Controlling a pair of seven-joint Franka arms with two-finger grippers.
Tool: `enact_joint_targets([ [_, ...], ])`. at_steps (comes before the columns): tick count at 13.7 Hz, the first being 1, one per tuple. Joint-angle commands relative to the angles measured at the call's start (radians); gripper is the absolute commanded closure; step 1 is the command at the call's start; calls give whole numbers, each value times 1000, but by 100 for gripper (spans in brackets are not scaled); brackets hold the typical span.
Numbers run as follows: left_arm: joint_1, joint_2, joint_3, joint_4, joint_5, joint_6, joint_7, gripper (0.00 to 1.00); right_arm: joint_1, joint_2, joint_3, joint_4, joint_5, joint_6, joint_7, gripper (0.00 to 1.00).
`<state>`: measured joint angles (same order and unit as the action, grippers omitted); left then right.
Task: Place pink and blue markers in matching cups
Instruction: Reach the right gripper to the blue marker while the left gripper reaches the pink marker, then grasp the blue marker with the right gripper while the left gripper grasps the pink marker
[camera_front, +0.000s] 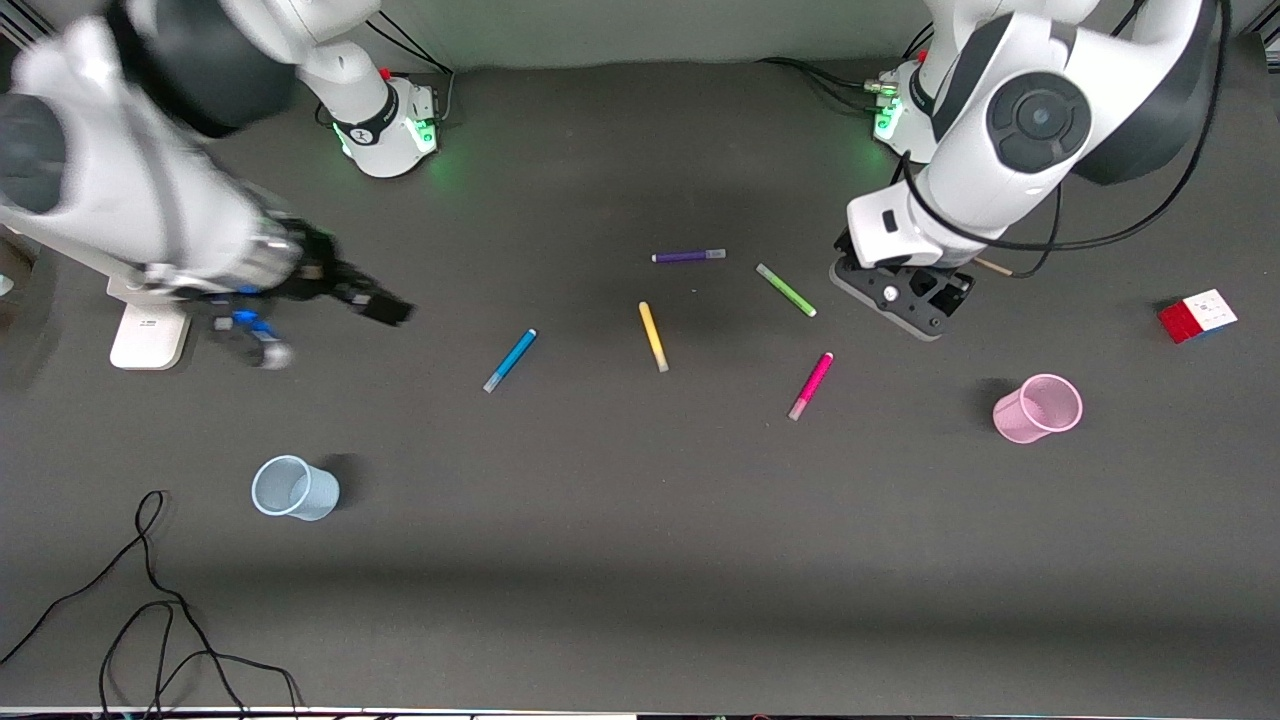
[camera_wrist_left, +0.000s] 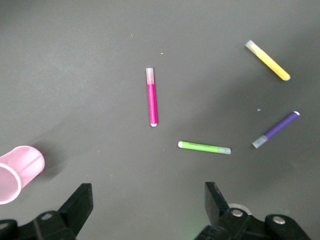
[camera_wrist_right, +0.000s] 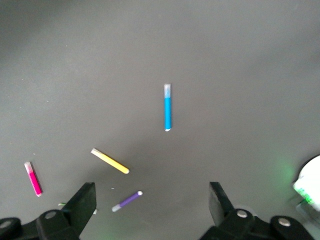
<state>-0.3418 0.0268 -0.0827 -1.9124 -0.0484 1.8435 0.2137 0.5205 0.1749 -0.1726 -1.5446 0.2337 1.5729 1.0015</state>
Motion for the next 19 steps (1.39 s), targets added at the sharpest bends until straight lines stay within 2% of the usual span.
enact_joint_targets([
  [1,-17,-47,9,-170,-4,159,9,1,51,58,-10,32,13,12,127,0],
  [4,-26,-42,9,-295,2,331,19,1,93,92,-10,2,9,51,215,0],
  [7,-48,-12,4,-422,4,537,18,1,96,126,-10,-95,7,171,215,0],
  [11,-57,129,4,-433,25,684,7,1,92,184,-16,-173,7,309,207,0],
  [15,-62,251,8,-433,27,804,7,1,93,280,-16,-183,21,369,216,1],
  [16,-62,266,8,-433,27,821,7,1,96,288,-15,-207,24,399,216,1],
  [19,-59,324,12,-428,41,888,7,1,150,267,-16,-375,65,576,216,2],
])
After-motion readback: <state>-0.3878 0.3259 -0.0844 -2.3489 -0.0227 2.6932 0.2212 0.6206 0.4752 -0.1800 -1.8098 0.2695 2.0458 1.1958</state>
